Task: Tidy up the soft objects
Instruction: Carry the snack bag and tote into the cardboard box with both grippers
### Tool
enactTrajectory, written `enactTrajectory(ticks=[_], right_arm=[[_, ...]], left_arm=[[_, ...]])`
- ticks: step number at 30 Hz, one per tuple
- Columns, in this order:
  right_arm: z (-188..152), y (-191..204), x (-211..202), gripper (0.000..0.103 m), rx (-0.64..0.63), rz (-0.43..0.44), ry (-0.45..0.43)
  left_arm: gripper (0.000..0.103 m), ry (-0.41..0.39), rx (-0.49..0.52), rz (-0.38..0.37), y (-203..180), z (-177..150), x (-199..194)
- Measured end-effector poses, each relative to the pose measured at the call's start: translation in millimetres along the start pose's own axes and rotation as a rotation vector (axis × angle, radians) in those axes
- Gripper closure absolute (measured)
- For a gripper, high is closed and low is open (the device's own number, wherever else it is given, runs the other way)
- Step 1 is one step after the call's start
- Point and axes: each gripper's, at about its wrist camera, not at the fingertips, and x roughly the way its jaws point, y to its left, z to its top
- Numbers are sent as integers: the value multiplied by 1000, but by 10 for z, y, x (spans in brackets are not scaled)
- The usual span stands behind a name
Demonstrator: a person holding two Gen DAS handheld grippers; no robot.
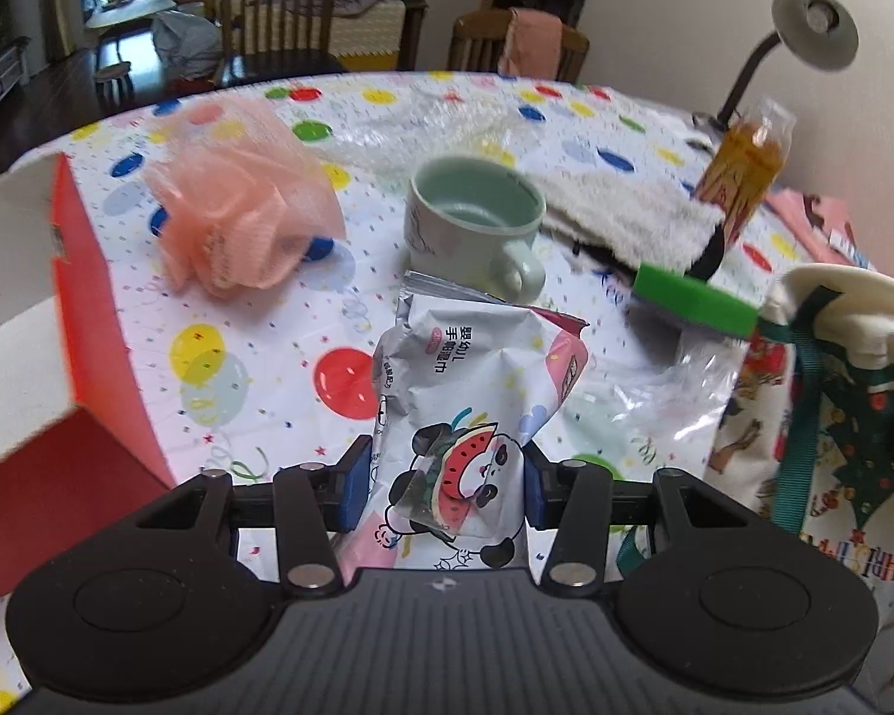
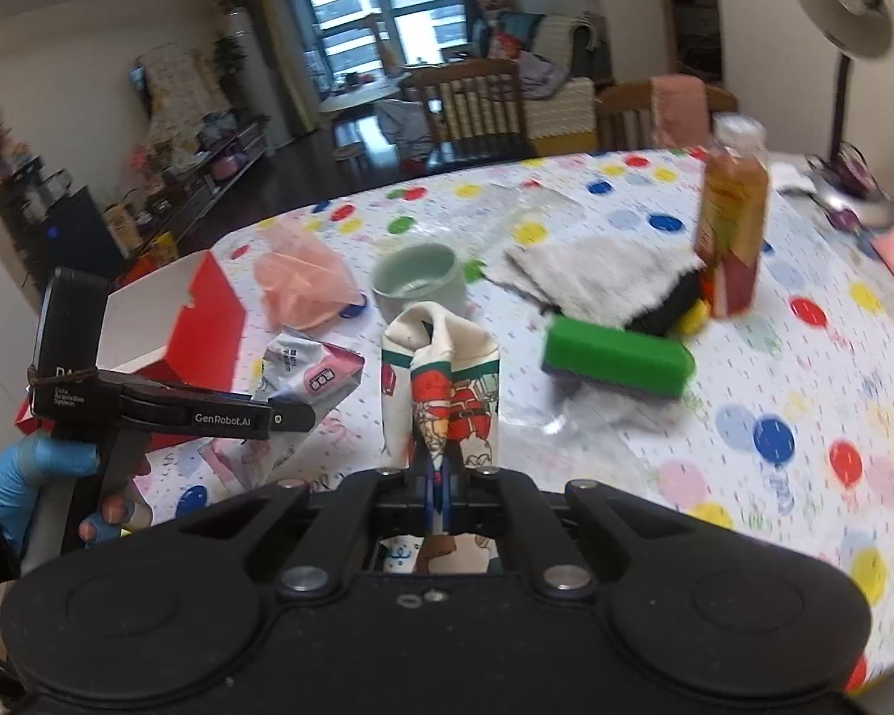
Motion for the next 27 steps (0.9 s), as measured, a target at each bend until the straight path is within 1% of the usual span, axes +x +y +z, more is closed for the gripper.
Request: enactTrajectory(ticks=[8,17,22,27], right_arm=[[351,247,-48,102,-120,109,-37],[708,533,-36,102,-266,240,-79],[860,699,3,102,-328,309,-84],[992,926,115,102,-373,354,-78]], left_arm=[[56,-68,-99,36,87,103,-422],[56,-115,-202,135,281,159,-907],[56,-134,-256,199,408,149,-1175],[55,-145,-299,252,590,108,-1374]])
